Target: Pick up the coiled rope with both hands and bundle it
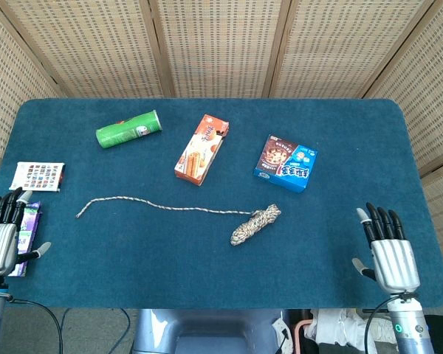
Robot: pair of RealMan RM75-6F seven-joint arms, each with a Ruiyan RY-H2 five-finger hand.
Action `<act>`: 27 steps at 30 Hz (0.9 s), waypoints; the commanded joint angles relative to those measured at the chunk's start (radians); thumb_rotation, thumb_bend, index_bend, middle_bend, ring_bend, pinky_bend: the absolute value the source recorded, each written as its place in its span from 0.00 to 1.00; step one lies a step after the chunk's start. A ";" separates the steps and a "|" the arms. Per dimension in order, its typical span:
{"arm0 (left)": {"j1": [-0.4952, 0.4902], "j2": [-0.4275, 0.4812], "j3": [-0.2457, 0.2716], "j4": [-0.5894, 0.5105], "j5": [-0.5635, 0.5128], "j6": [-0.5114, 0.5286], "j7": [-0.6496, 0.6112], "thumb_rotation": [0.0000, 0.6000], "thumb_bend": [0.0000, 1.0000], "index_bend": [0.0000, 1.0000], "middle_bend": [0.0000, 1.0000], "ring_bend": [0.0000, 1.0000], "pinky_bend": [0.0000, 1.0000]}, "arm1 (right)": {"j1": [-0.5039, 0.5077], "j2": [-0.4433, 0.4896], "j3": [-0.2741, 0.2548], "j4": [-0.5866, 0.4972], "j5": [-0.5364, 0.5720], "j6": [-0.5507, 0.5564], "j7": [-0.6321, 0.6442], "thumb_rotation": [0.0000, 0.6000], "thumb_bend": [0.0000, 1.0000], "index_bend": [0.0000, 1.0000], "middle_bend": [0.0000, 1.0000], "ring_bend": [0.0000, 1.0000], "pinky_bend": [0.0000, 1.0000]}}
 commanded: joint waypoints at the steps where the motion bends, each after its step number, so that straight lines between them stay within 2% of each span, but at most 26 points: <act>1: 0.007 0.005 -0.007 -0.001 0.007 0.006 -0.006 1.00 0.00 0.00 0.00 0.00 0.00 | 0.019 -0.004 0.015 -0.013 0.003 -0.016 -0.037 1.00 0.00 0.00 0.00 0.00 0.00; 8: 0.022 0.015 -0.018 0.003 0.004 -0.002 -0.022 1.00 0.00 0.00 0.00 0.00 0.00 | 0.029 0.007 0.038 -0.089 0.050 -0.026 -0.098 1.00 0.00 0.00 0.00 0.00 0.00; 14: 0.023 0.010 -0.025 0.002 0.012 -0.013 -0.017 1.00 0.00 0.00 0.00 0.00 0.00 | 0.157 0.050 0.061 -0.094 0.048 -0.225 -0.081 1.00 0.00 0.00 0.00 0.00 0.00; 16: 0.020 0.004 -0.025 0.007 0.013 -0.022 -0.003 1.00 0.00 0.00 0.00 0.00 0.00 | 0.222 0.052 0.066 -0.064 0.013 -0.308 -0.061 1.00 0.00 0.00 0.00 0.00 0.00; 17: 0.017 -0.002 -0.027 0.012 0.006 -0.033 0.008 1.00 0.00 0.00 0.00 0.00 0.00 | 0.298 0.029 0.066 -0.028 -0.029 -0.407 -0.014 1.00 0.00 0.00 0.00 0.00 0.00; 19: 0.015 -0.010 -0.032 0.016 -0.003 -0.040 0.020 1.00 0.00 0.00 0.00 0.00 0.00 | 0.376 0.000 0.073 0.044 -0.056 -0.499 0.081 1.00 0.00 0.00 0.00 0.00 0.00; 23: 0.015 -0.019 -0.039 0.019 -0.010 -0.048 0.034 1.00 0.00 0.00 0.00 0.00 0.00 | 0.481 -0.064 0.071 0.166 -0.098 -0.603 0.183 1.00 0.00 0.00 0.00 0.00 0.00; 27: 0.011 -0.026 -0.046 0.022 -0.015 -0.063 0.044 1.00 0.00 0.00 0.00 0.00 0.00 | 0.562 -0.149 0.079 0.286 -0.089 -0.670 0.256 1.00 0.00 0.00 0.00 0.00 0.01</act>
